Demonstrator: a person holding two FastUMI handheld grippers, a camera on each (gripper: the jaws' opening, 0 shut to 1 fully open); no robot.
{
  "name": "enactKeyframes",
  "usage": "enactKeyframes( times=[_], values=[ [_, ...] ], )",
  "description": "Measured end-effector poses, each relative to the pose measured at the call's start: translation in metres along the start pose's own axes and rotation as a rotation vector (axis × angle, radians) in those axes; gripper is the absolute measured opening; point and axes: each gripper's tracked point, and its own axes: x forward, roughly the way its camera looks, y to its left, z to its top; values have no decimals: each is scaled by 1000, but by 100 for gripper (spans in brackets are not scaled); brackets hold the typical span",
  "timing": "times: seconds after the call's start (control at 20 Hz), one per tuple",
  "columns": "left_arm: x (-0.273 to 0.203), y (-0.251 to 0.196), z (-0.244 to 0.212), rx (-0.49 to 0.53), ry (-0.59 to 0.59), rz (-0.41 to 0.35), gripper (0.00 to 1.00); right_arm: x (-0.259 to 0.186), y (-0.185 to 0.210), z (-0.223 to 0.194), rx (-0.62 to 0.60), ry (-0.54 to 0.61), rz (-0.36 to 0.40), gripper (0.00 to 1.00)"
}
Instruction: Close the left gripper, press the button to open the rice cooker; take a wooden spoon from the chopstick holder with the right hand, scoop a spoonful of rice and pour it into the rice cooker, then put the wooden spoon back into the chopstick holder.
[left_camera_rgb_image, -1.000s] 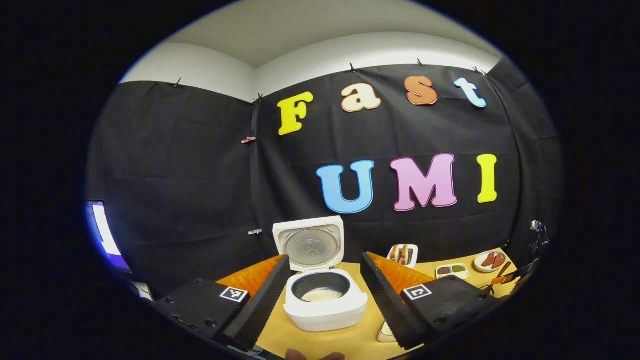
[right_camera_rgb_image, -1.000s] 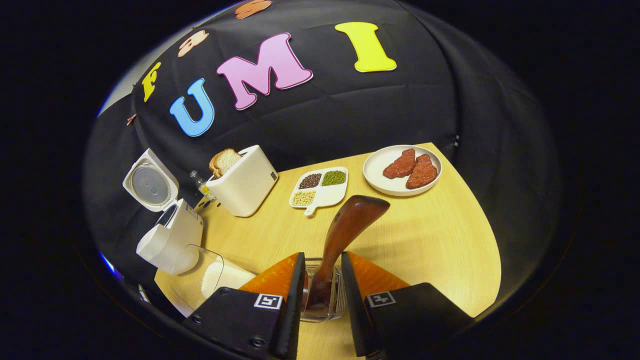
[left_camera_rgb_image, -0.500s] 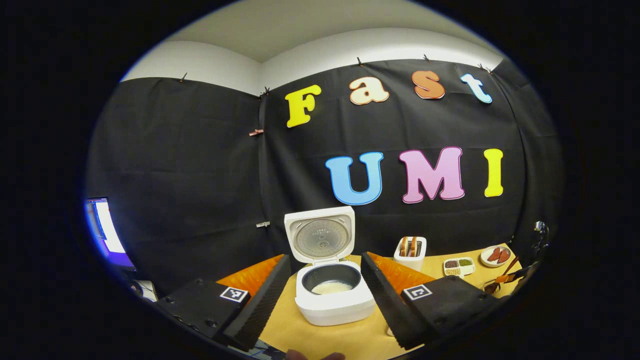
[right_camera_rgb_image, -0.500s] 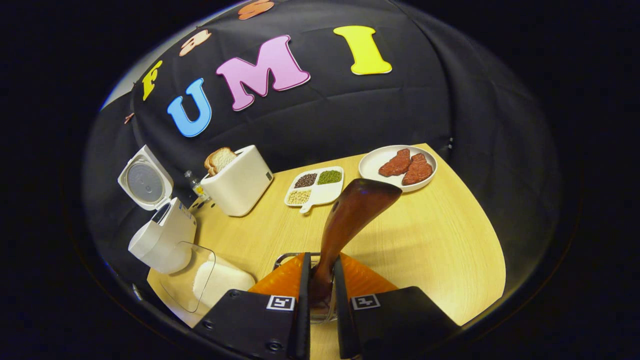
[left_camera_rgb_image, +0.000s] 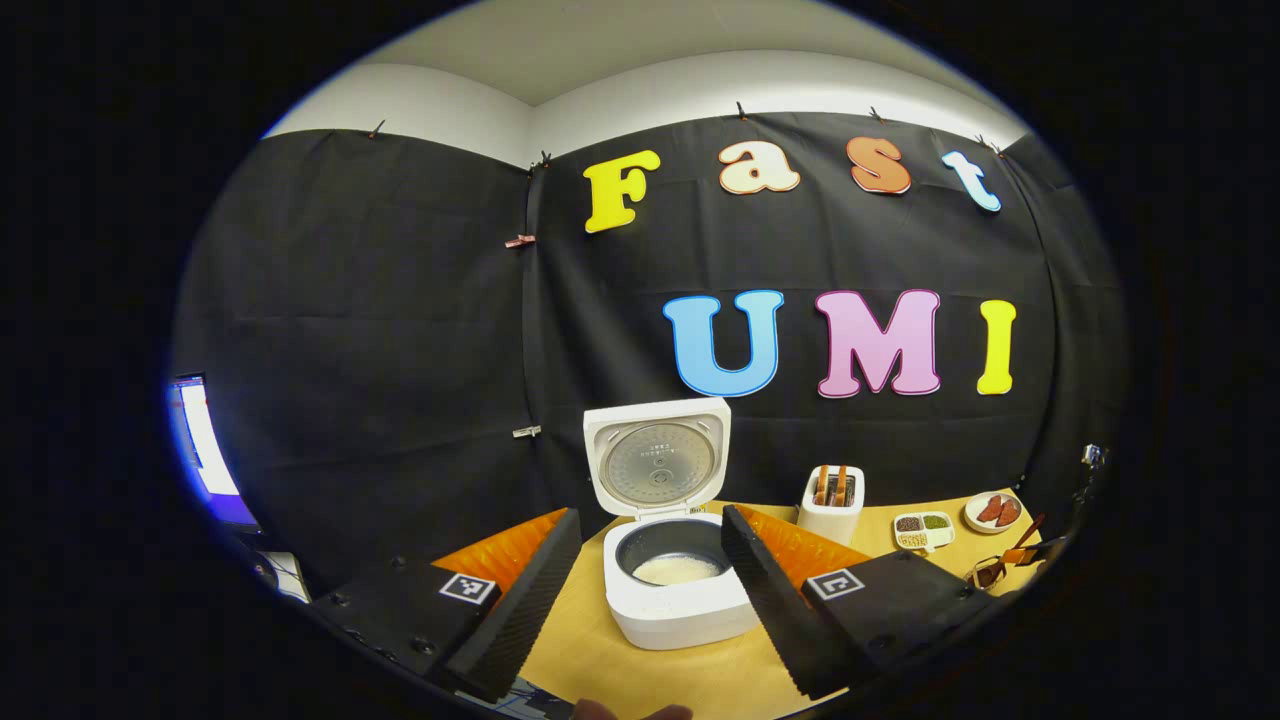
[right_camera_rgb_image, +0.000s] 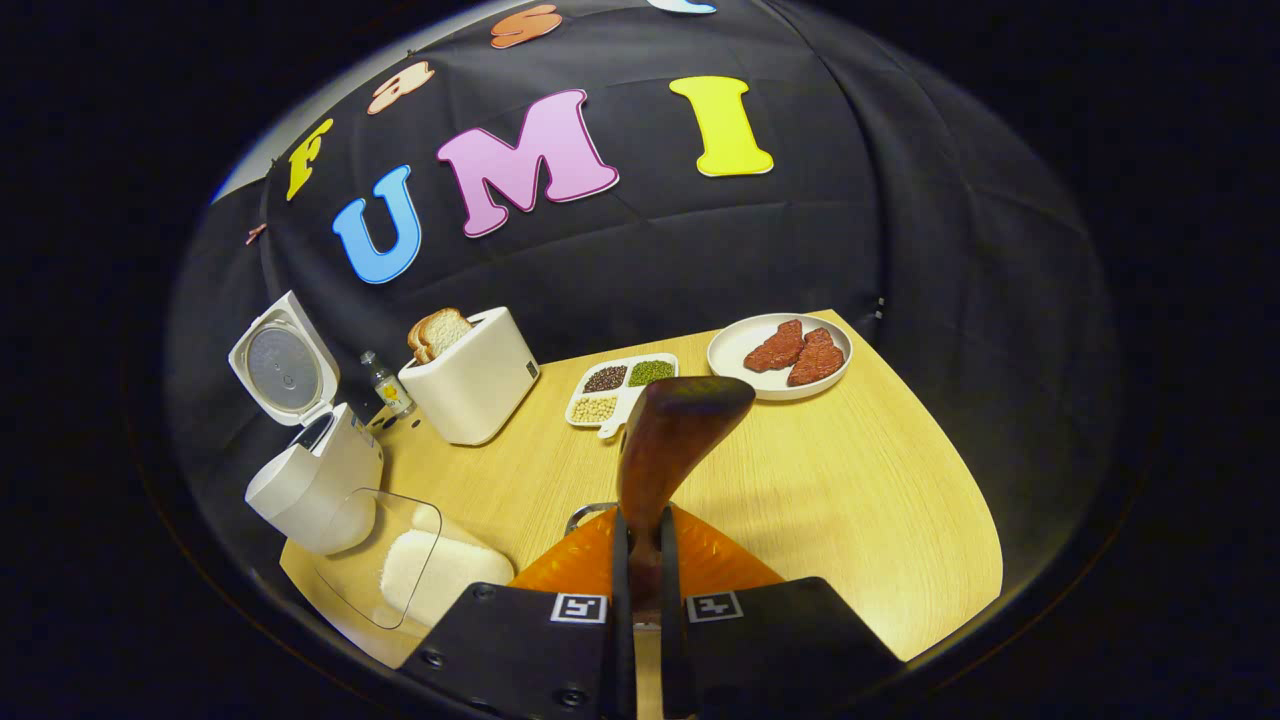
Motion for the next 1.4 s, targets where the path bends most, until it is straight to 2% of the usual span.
enactKeyframes(
  times=[0.15, 0.3, 0.45, 0.75, 1.05, 1.2, 1.4],
  values=[
    [4, 1, 3, -7, -5, -16, 97, -3, -1, 3, 24, 17, 6, 10],
    [9, 1, 3, 0, -13, -42, 97, -14, 2, 31, 88, -43, 4, 9],
    [14, 4, 6, 3, -27, -75, 97, -31, 13, 57, 102, -95, 3, 9],
    [31, 17, 7, 8, -45, -144, 97, -66, 77, 88, 46, -159, 64, 9],
    [49, 30, 7, 2, -56, -207, 97, -79, 176, 69, -150, -136, 149, 9],
    [59, 38, 8, 20, -65, -236, 97, -65, 207, 41, -248, -87, 132, 9],
    [70, 51, 9, 39, -73, -280, 97, -34, 226, 4, -287, -40, 70, 9]
  ],
)
